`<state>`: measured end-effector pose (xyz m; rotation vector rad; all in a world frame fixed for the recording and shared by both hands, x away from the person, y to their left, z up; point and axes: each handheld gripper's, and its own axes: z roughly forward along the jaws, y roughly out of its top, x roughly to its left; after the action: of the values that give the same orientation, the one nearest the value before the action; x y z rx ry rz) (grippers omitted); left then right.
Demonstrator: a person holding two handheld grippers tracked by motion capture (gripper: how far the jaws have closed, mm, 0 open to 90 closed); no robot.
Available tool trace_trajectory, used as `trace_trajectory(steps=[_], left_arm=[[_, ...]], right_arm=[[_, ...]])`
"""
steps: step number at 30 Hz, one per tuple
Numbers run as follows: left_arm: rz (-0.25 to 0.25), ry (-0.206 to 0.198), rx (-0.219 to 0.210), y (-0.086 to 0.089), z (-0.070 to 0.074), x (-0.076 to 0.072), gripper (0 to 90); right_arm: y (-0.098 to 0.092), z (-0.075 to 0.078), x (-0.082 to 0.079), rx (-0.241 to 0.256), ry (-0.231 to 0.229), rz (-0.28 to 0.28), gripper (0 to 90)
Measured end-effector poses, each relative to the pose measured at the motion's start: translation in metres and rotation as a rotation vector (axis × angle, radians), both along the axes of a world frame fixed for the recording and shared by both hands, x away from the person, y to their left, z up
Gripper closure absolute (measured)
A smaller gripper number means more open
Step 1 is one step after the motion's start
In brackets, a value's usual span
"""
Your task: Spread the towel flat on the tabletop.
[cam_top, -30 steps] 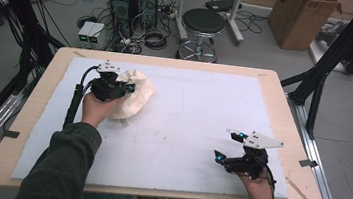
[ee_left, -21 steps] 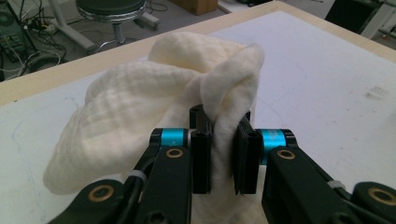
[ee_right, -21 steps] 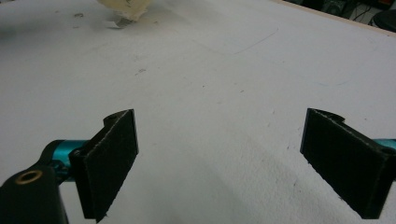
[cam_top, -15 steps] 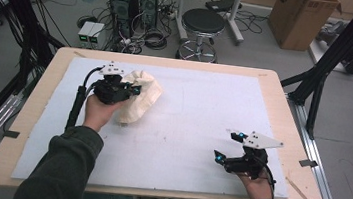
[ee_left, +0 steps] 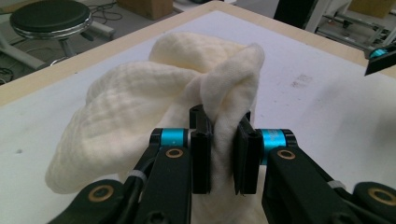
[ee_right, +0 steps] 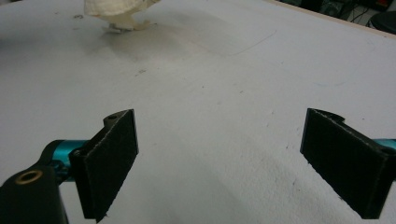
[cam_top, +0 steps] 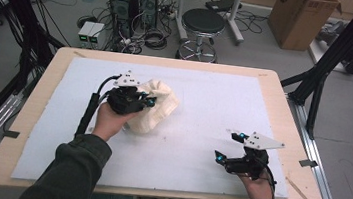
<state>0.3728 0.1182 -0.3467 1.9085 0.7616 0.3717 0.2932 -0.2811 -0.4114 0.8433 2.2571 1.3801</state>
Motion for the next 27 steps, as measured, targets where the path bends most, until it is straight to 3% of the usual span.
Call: trace_trajectory(steps=[4,8,11,17,27], left_arm=[[-0.022,0.001,0.005,-0.01,-0.003,-0.003,79.4],[-0.039,0.017,-0.03,-0.018,-0.007,-0.006,79.3],[-0.051,0.021,-0.013,-0.026,-0.011,-0.009,79.3],[-0.079,0.045,-0.031,-0.039,-0.022,-0.013,79.2],[-0.121,0.087,-0.012,-0.06,-0.044,-0.013,78.7]], right_arm=[[0.0,0.0,-0.001,0.0,0.004,-0.003,10.6],[-0.001,0.0,-0.001,0.002,-0.002,-0.002,10.6],[-0.001,0.0,-0.001,0.001,-0.003,0.0,10.6],[-0.001,0.0,-0.002,0.0,-0.002,-0.002,10.5],[0.002,-0.001,-0.003,-0.01,0.005,0.002,10.6]])
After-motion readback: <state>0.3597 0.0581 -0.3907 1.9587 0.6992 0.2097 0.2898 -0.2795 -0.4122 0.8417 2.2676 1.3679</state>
